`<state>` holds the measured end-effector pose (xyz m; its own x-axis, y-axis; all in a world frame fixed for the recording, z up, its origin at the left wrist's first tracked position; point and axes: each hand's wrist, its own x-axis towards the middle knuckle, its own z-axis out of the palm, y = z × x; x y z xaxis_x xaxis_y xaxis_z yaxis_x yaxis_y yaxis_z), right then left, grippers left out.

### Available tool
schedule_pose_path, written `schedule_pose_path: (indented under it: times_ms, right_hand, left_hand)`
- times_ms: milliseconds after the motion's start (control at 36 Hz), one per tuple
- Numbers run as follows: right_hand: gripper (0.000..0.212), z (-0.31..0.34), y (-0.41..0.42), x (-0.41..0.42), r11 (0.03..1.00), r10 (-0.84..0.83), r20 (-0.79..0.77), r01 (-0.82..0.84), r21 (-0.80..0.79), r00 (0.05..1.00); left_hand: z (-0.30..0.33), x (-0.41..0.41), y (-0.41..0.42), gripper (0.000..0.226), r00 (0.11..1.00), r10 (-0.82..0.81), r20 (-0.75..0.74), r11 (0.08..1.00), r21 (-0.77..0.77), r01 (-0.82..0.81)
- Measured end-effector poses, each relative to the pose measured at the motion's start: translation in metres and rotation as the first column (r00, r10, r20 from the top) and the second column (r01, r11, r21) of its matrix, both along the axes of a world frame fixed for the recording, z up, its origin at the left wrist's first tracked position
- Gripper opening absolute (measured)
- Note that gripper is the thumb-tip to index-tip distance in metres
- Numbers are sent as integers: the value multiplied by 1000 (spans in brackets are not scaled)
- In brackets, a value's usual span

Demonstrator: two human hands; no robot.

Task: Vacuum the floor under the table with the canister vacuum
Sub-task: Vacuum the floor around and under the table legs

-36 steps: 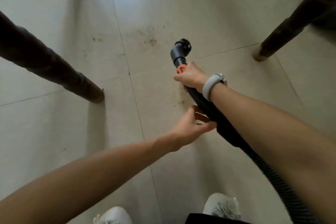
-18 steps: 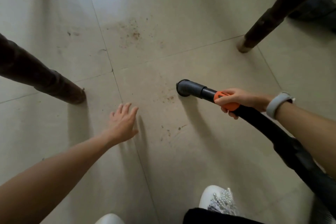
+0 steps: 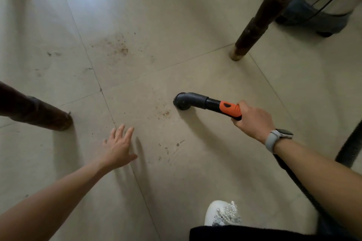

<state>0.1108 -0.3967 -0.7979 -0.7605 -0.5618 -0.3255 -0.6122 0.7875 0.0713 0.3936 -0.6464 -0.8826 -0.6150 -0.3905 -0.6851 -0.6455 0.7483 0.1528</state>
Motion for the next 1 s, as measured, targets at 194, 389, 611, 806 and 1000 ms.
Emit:
schedule_pose_path:
  times_ms: [194,389,611,806,1000]
  right_hand:
    - [23,-15,19,33,999,-29,236,38,-37,971]
    - [19,-13,43,27,998,-50,299,57,-15,953]
    - [22,-10,34,37,996,-81,215,86,-16,973]
    - [28,-19,28,104,973,197,398,-228,31,896]
    - [24,-14,33,52,1000,-5,264,12,-25,965]
  left_hand:
    - [2,-3,13,97,999,-41,4,999,-10,41]
    - [-14,36,42,102,992,111,-57,991,-63,-115]
    - [-25,50,41,104,977,194,-92,978,-65,-200]
    - [-24,51,41,104,971,204,-123,971,-103,-217]
    - [-23,60,32,96,979,144,-147,981,-110,-161]
